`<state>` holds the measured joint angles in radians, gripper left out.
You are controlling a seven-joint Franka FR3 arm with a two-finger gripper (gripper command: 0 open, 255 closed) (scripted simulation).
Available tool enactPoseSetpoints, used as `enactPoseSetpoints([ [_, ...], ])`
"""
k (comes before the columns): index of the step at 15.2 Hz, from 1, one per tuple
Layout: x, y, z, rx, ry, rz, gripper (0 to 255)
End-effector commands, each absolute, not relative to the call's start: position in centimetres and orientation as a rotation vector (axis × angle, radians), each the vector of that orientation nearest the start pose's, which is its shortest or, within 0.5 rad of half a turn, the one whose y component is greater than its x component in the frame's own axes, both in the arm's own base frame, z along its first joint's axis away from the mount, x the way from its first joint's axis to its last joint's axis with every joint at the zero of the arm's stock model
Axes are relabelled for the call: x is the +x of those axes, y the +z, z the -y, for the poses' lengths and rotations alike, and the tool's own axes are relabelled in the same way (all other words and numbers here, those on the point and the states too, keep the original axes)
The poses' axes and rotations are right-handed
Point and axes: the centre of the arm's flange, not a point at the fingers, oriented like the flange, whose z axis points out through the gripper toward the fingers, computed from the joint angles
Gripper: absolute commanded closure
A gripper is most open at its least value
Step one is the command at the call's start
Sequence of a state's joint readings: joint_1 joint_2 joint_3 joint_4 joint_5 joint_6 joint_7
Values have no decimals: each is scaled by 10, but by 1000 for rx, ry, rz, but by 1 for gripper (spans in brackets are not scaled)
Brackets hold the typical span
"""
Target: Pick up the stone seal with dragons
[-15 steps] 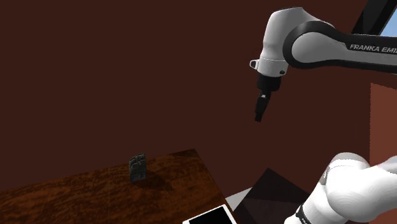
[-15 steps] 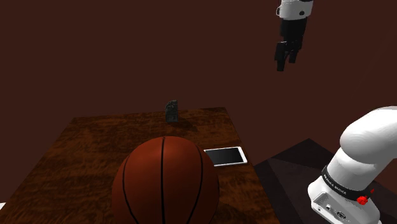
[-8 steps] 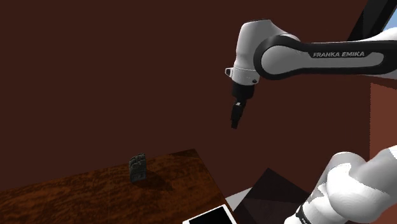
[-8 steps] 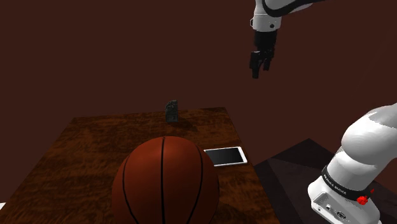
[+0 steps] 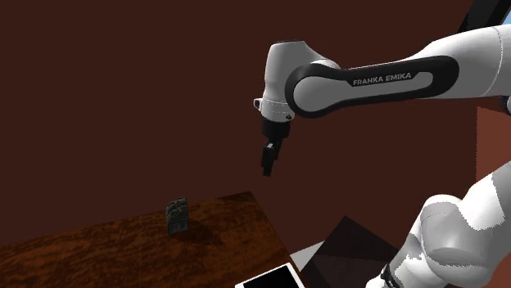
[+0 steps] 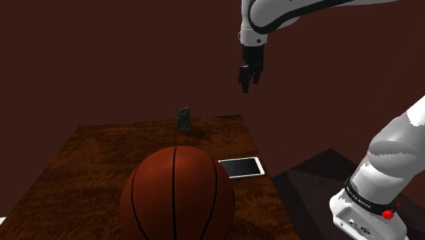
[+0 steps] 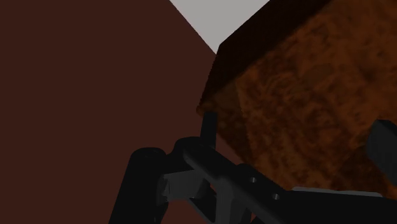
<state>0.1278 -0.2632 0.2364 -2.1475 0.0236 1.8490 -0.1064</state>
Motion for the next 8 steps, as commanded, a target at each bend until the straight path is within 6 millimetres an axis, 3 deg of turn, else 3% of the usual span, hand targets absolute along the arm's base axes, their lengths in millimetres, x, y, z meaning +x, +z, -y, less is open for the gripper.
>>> enactPoseSetpoints([
  [1, 453, 500, -195, -3084, 51, 757, 0],
  [8, 496, 470, -266, -3018, 27, 889, 0],
])
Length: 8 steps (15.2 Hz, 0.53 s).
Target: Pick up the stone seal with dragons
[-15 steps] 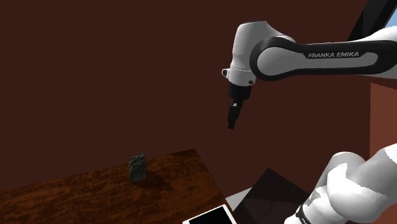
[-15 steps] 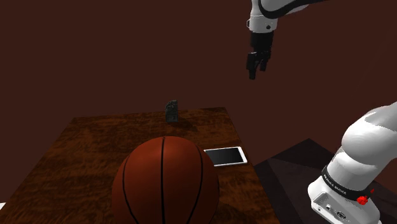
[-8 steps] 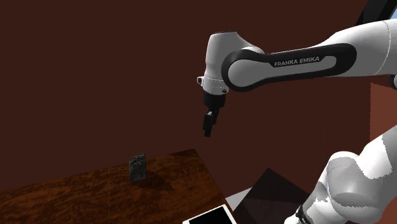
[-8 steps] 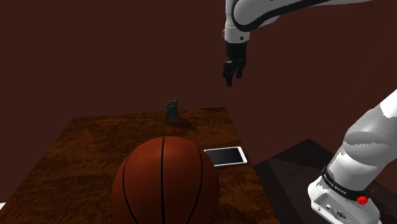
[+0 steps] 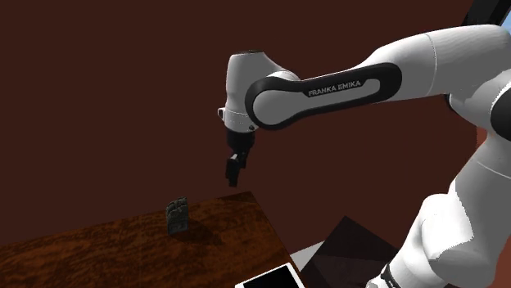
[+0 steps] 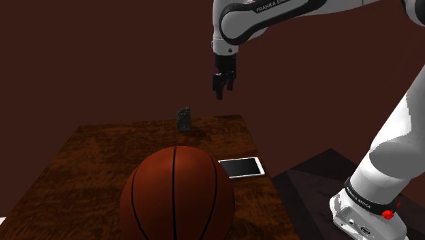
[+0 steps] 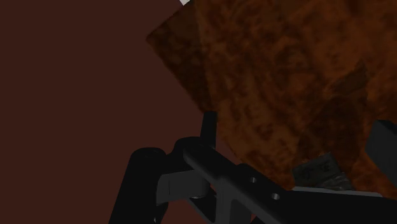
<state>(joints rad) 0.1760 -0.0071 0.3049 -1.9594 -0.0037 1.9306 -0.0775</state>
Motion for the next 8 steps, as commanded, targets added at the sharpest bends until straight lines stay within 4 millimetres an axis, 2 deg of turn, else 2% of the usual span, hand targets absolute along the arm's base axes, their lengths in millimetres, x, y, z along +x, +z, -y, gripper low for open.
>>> enactPoseSetpoints([
  [1, 502, 466, -276, -3008, 24, 908, 0],
  [8, 537, 440, -352, -2935, 0, 1035, 0],
])
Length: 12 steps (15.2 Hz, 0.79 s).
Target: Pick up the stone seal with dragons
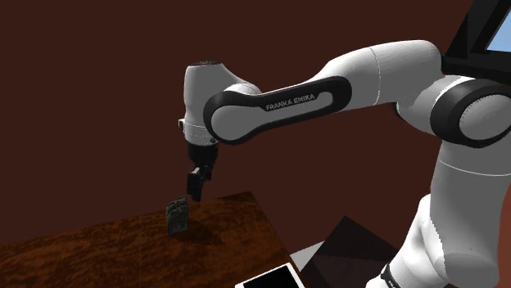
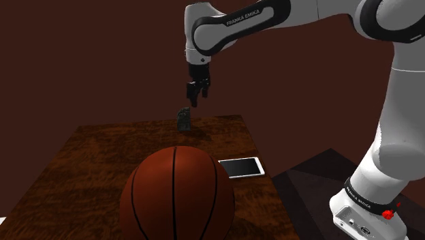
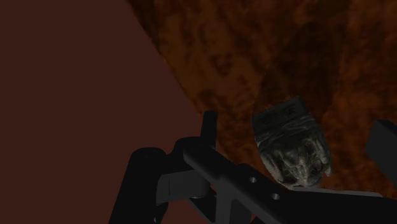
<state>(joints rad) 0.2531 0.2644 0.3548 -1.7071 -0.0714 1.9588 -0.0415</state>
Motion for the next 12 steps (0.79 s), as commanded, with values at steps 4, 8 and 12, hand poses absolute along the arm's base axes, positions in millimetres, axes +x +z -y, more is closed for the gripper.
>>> enactPoseSetpoints([
  [4, 552, 428, -391, -2897, -11, 1096, 0],
  [8, 552, 407, -391, -2897, -11, 1096, 0],
  [12, 552, 388, -391, -2897, -11, 1096, 0],
])
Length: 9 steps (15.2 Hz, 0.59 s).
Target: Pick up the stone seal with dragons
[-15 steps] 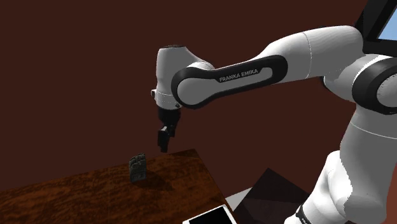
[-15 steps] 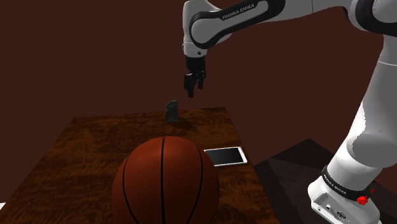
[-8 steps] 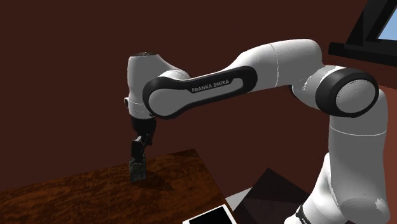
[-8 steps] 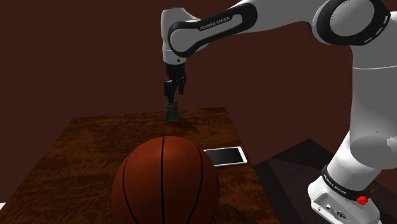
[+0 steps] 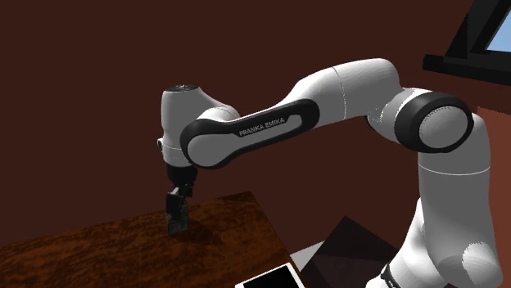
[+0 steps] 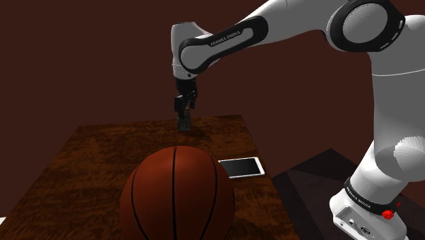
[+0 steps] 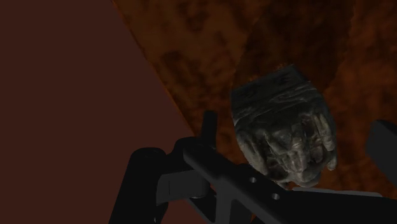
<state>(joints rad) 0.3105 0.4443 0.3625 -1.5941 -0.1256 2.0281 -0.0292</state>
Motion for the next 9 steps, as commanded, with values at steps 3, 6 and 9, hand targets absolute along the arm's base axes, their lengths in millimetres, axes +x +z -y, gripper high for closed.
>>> enactPoseSetpoints([
  [3, 552, 388, -391, -2897, -11, 1096, 255],
  [6, 552, 388, -391, -2897, -11, 1096, 255],
  [9, 551, 388, -391, -2897, -11, 1096, 255],
])
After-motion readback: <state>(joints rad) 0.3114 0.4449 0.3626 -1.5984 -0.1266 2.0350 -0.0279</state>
